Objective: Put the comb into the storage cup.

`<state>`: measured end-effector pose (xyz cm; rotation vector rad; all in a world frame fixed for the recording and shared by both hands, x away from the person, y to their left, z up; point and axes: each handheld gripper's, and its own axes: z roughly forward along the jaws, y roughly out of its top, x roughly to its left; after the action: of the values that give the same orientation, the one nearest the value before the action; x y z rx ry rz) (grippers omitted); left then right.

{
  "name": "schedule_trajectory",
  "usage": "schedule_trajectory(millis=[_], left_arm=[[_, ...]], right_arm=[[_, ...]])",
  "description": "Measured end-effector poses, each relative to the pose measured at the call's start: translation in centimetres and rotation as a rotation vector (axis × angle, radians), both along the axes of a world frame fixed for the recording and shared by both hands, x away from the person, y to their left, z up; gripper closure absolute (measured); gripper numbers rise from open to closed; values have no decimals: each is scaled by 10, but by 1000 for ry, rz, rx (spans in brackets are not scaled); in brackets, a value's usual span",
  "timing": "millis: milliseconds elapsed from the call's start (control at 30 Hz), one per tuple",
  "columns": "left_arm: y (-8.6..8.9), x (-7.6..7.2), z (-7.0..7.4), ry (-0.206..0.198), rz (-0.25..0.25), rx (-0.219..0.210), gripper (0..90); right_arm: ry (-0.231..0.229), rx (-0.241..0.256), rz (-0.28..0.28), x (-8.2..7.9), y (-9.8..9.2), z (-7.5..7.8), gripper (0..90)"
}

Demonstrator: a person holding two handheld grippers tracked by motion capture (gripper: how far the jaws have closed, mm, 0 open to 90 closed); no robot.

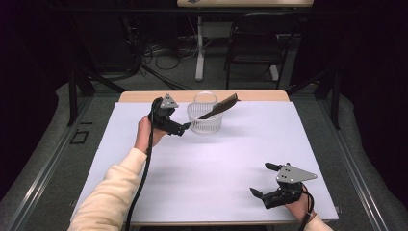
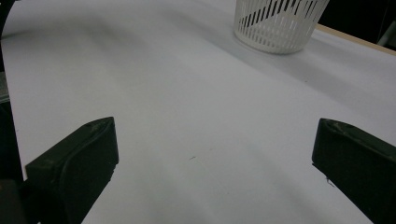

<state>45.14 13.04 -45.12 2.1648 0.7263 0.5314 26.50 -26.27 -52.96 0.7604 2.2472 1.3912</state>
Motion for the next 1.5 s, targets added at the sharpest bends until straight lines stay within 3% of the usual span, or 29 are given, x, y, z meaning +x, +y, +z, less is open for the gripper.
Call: schedule_trajectory(millis=[467,633,967,1167,1500], left_arm=[[17,-14,-6,20,33,18,0],[23,-21,-10,30,70,30,0],[33,-36,-12,59,72,16,0],[40,-47,-14,50,88,17,0],[53,-67,-26,61,113,-20,0]], right_arm=[[2,-4,0,0,0,0,0],[1,0,3,0,0,0,1],[8,-2,0,-1,0,0,0],[10,-2,-2,0,0,-1,0],[11,-4,-4,0,0,-1,0]])
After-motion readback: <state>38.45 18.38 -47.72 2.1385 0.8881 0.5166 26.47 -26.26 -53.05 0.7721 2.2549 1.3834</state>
